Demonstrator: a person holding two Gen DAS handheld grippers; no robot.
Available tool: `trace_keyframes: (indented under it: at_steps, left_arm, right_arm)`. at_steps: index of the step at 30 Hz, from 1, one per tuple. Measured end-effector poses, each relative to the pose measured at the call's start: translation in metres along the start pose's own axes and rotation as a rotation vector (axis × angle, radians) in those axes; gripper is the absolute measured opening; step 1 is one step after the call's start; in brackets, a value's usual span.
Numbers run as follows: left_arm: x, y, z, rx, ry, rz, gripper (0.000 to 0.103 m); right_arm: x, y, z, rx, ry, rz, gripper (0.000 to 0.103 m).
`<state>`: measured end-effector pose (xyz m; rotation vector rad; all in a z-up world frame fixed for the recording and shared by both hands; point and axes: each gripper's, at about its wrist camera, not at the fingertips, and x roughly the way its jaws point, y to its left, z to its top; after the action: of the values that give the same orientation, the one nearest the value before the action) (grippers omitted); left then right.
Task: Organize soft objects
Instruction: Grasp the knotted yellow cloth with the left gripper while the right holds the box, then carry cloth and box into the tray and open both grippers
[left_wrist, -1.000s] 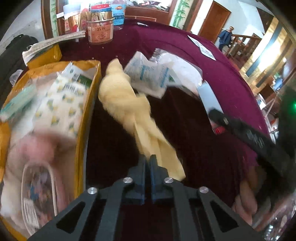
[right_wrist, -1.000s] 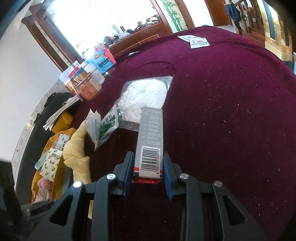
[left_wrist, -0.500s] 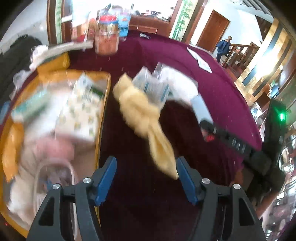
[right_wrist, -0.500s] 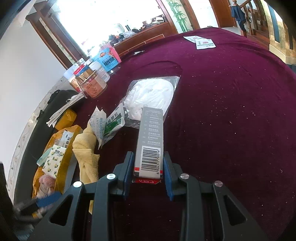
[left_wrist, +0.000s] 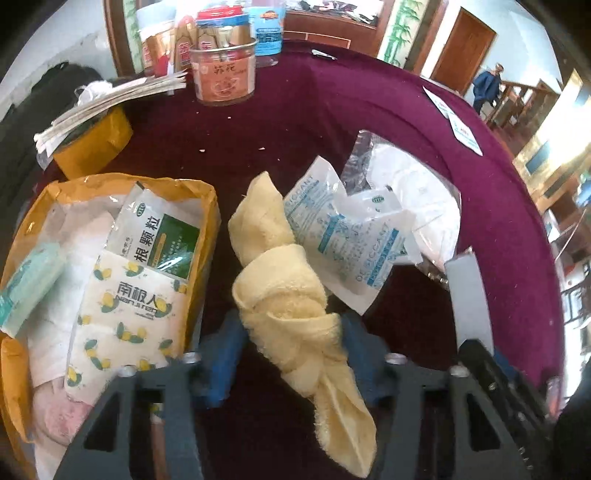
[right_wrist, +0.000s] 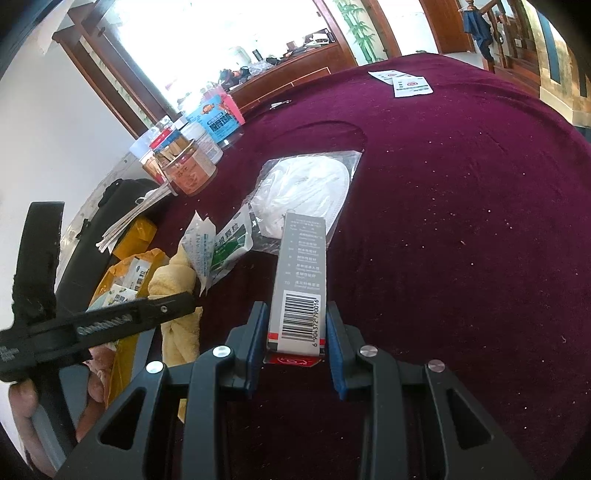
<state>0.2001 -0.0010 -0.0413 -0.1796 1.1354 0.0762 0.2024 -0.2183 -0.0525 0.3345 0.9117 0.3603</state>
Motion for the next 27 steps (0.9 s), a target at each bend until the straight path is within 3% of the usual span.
trace_keyframes:
  at_steps: [4, 15, 18, 22, 25, 27]
  left_arm:
    - [-0.012, 0.003, -0.010, 0.012, -0.026, -0.003, 0.047]
    - [-0.058, 0.014, -0.049, 0.048, -0.029, -0.180, 0.046]
    - [-0.069, 0.020, -0.057, 0.033, -0.028, -0.239, 0.046]
    - [-0.079, 0.023, -0.065, 0.022, -0.034, -0.264, 0.046]
    - [-0.079, 0.025, -0.068, 0.010, -0.028, -0.274, 0.046]
    - [-0.081, 0.027, -0.070, 0.005, -0.030, -0.278, 0.046]
  right_arm:
    - [-0.001, 0.001, -0.001, -0.006, -0.002, 0.004, 0.030]
    - [-0.003, 0.006, -0.001, -0.035, -0.011, 0.007, 0.030]
    - [-0.003, 0.007, -0.001, -0.044, -0.012, 0.008, 0.021]
    - [-0.002, 0.012, -0.003, -0.074, -0.009, 0.004, 0.020]
    - [0.000, 0.014, -0.003, -0.087, -0.007, 0.005, 0.022]
    - [0.000, 0.014, -0.003, -0.082, -0.003, 0.011, 0.033]
